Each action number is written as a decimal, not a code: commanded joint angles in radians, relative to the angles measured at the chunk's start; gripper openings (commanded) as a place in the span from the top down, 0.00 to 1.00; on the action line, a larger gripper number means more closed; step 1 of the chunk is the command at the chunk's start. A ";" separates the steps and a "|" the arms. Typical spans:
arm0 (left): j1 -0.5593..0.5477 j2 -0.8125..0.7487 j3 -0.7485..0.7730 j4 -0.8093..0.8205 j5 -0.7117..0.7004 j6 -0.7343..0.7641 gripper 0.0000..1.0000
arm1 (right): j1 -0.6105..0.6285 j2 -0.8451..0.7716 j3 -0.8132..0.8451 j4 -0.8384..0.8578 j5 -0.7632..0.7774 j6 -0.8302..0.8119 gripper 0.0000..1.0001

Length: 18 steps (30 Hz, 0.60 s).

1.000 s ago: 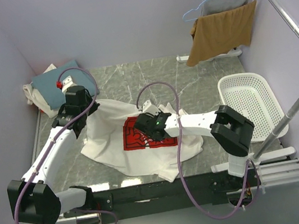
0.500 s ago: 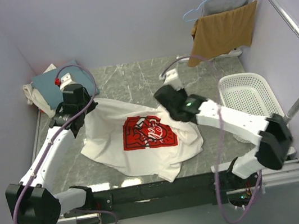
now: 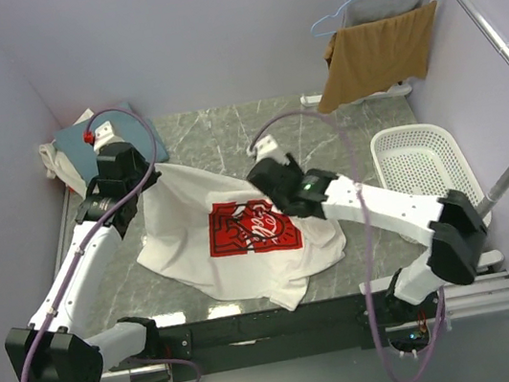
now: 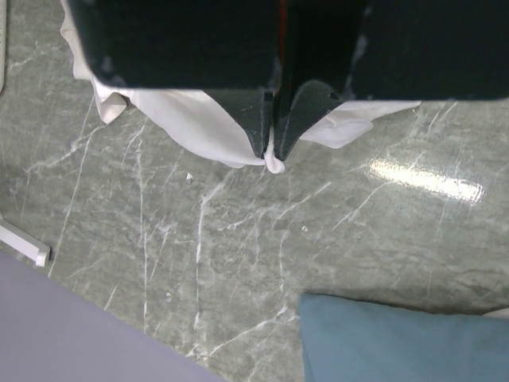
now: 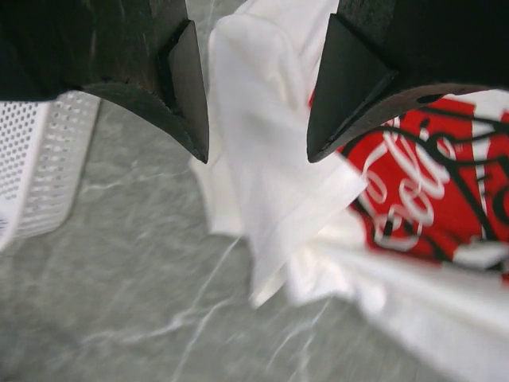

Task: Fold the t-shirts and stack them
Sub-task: Flatten out the tshirt

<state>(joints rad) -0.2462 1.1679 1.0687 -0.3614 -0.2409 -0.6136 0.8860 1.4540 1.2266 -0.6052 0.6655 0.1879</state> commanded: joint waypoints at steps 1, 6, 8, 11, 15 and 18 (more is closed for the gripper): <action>0.005 -0.010 -0.003 0.042 0.017 0.003 0.99 | 0.050 0.078 -0.041 0.018 -0.046 0.031 0.41; 0.005 -0.014 -0.006 0.045 0.022 0.003 0.99 | 0.073 0.155 -0.056 0.055 -0.061 0.058 0.42; 0.005 -0.014 -0.007 0.045 0.023 0.003 0.99 | 0.093 0.181 -0.065 0.071 -0.058 0.059 0.42; 0.005 -0.011 -0.010 0.049 0.023 0.003 0.99 | 0.103 0.215 -0.072 0.079 -0.067 0.067 0.42; 0.005 -0.011 -0.013 0.049 0.025 0.003 0.99 | 0.113 0.244 -0.079 0.081 -0.055 0.071 0.41; 0.007 -0.013 -0.015 0.049 0.023 0.005 0.99 | 0.114 0.255 -0.094 0.088 -0.027 0.070 0.40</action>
<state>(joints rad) -0.2451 1.1687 1.0576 -0.3565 -0.2287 -0.6132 0.9939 1.7031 1.1507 -0.5507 0.6006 0.2413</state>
